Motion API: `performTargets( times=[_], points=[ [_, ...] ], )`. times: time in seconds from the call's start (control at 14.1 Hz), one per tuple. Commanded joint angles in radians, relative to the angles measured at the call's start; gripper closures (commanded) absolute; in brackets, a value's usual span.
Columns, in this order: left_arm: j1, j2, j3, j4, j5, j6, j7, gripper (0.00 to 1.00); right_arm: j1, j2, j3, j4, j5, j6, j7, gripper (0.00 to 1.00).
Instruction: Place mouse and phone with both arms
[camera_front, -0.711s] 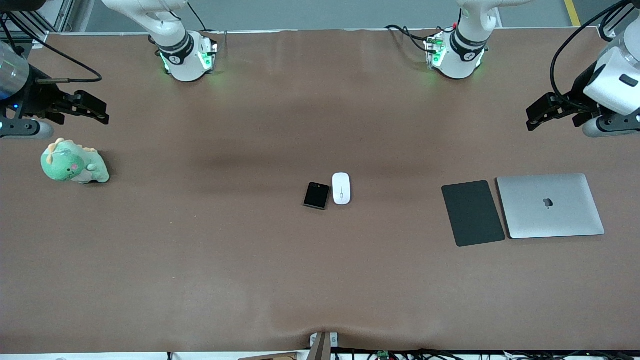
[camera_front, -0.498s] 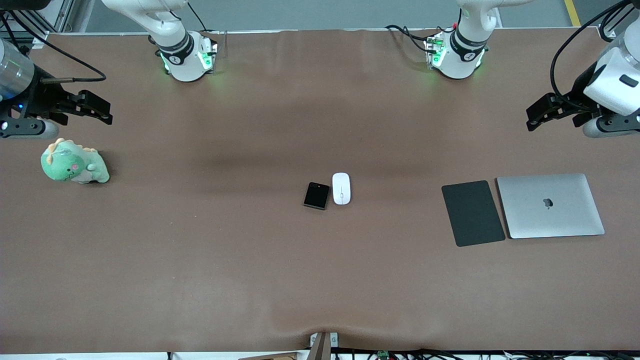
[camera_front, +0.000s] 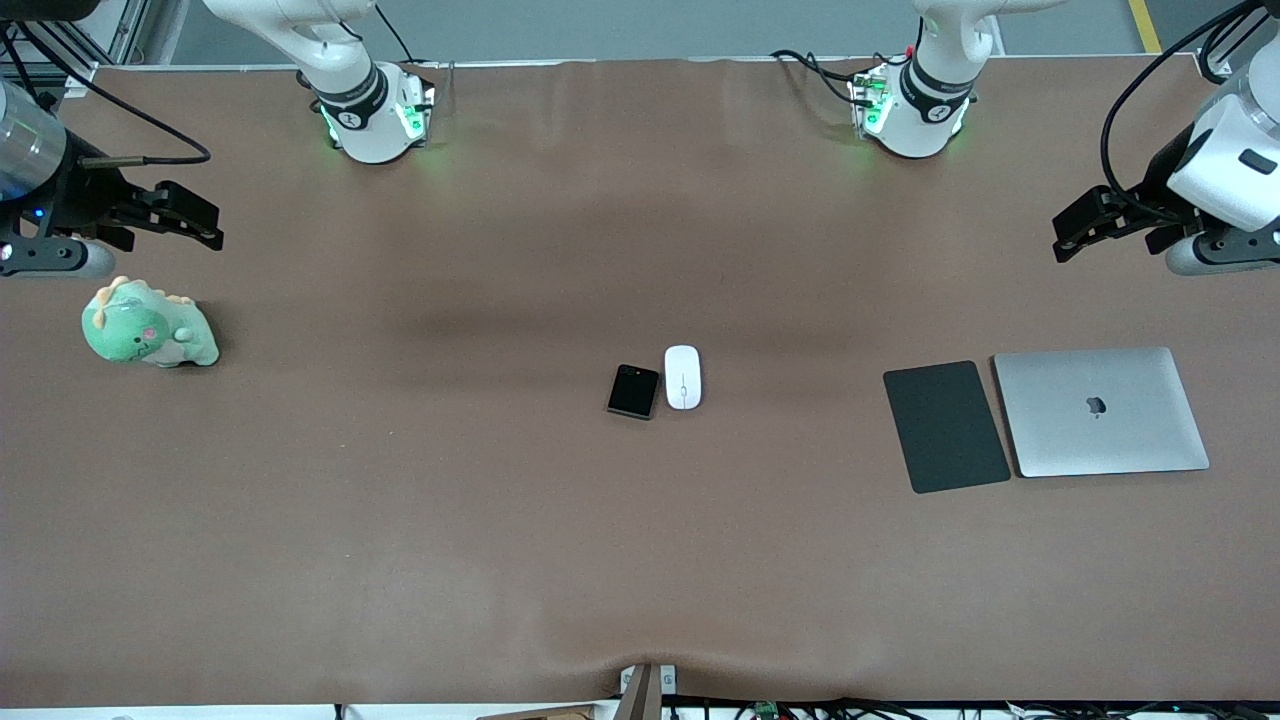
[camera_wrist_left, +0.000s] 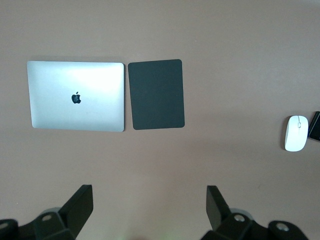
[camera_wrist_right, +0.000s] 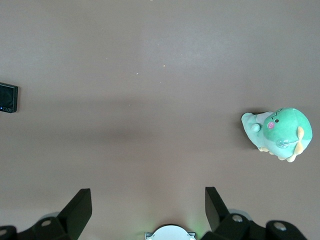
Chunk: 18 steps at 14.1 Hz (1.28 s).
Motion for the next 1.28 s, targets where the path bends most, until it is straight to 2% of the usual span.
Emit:
performTargets(
  times=[0.0, 0.5, 0.71, 0.85, 1.07, 1.21],
  points=[
    [0.009, 0.009, -0.002, 0.024, -0.009, -0.023, 0.005, 0.00, -0.005, -0.002, 0.000, 0.005, -0.001, -0.005, -0.006, 0.00],
    [-0.010, 0.079, -0.017, 0.016, -0.022, 0.009, -0.021, 0.00, 0.001, -0.004, 0.002, 0.007, -0.001, -0.008, -0.018, 0.00],
    [-0.065, 0.131, -0.017, -0.001, -0.019, 0.063, -0.062, 0.00, -0.001, -0.007, 0.000, 0.007, -0.001, -0.025, -0.018, 0.00],
    [-0.095, 0.151, -0.017, -0.043, -0.019, 0.130, -0.111, 0.00, -0.004, -0.007, -0.001, 0.007, -0.001, -0.027, -0.021, 0.00],
    [-0.123, 0.150, -0.026, -0.166, -0.015, 0.285, -0.211, 0.00, -0.001, -0.007, 0.000, 0.007, -0.001, -0.028, -0.023, 0.00],
    [-0.140, 0.171, -0.049, -0.200, -0.016, 0.341, -0.250, 0.00, 0.004, -0.007, 0.002, 0.007, -0.001, -0.025, -0.020, 0.00]
  ],
)
